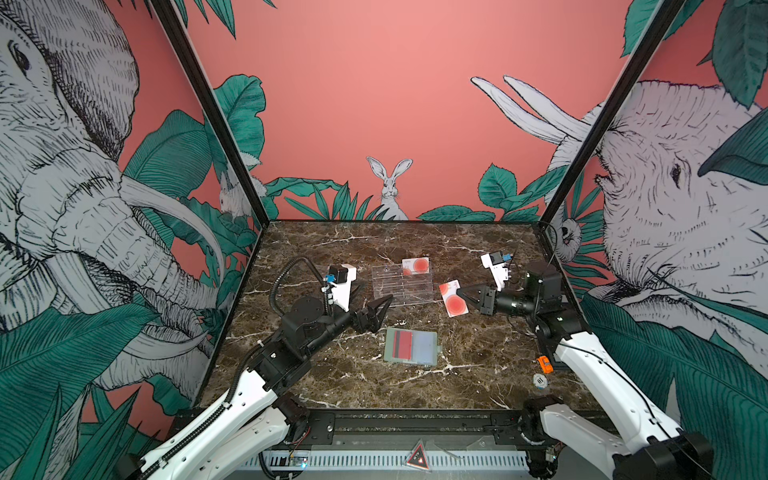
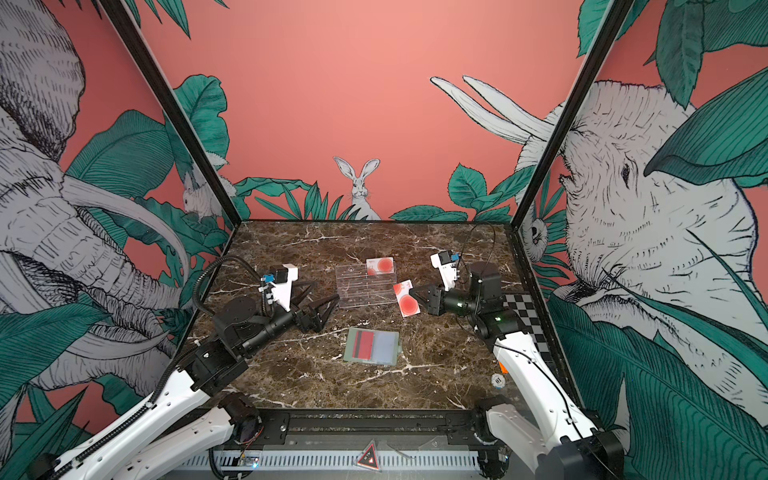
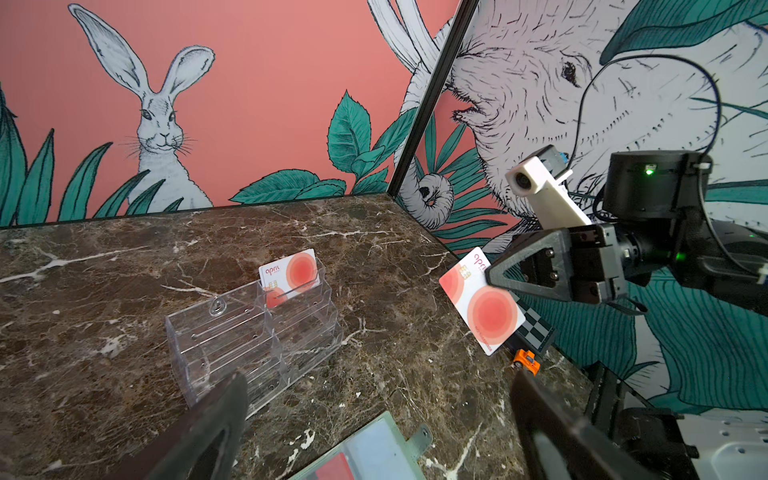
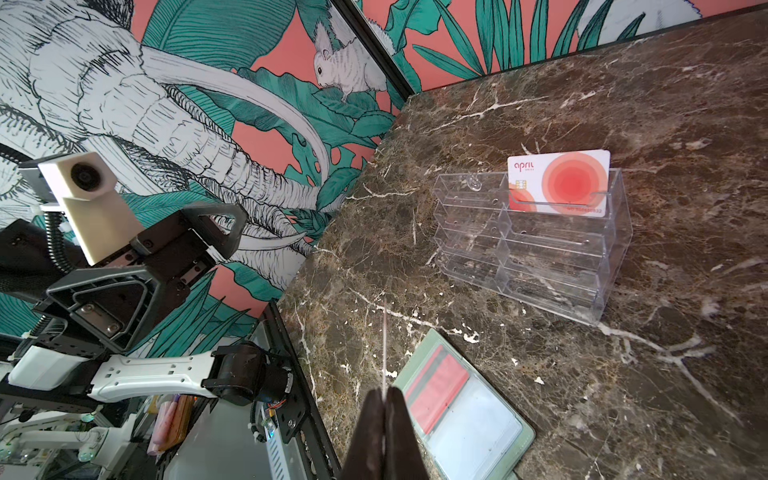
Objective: Take the credit cards out of the card holder
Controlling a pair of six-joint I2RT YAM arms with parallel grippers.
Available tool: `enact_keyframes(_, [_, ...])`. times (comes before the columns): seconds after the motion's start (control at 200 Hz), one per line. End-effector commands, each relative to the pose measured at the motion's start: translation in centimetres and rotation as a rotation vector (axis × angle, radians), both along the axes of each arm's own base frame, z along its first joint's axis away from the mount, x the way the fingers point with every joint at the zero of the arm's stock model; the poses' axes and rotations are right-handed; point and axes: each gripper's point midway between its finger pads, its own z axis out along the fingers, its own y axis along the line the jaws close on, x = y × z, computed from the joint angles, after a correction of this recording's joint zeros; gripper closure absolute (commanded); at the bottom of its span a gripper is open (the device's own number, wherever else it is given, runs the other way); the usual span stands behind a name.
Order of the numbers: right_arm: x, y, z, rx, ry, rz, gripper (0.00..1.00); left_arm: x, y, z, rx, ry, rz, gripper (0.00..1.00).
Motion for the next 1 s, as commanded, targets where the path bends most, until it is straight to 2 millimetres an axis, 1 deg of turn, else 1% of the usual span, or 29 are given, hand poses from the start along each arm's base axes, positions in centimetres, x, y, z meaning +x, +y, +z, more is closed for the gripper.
enact_keyframes(0.0, [0.0, 0.1, 1.7, -0.012, -0.084, 0.009, 1.00, -0.1, 0.6, -0.8, 0.039, -0.021, 0.013, 0.01])
enact_keyframes(0.255, [-0.1, 0.2, 0.9, -0.063, -0.115, 0.024, 1.00, -0.6, 1.1, -1.1, 0.059, -0.035, 0.009, 0.01])
enact_keyframes(0.515, [-0.7, 0.5, 0.3, -0.112, -0.182, 0.063, 1.00, -0.9, 2.0, -2.1, 0.098, -0.029, 0.037, 0.01])
enact_keyframes(0.7, [-1.3, 0.3, -0.4, -0.190, -0.273, 0.082, 1.00, -1.0, 2.6, -3.0, 0.119, -0.023, 0.054, 0.01])
enact_keyframes(0.87, [-1.4, -0.1, -0.6, -0.241, -0.365, 0.085, 1.00, -1.0, 3.2, -3.6, 0.146, -0.011, 0.080, 0.01])
enact_keyframes(0.995, [-1.5, -0.4, -0.6, -0.279, -0.400, 0.088, 1.00, -1.1, 3.4, -3.6, 0.144, -0.013, 0.086, 0.01])
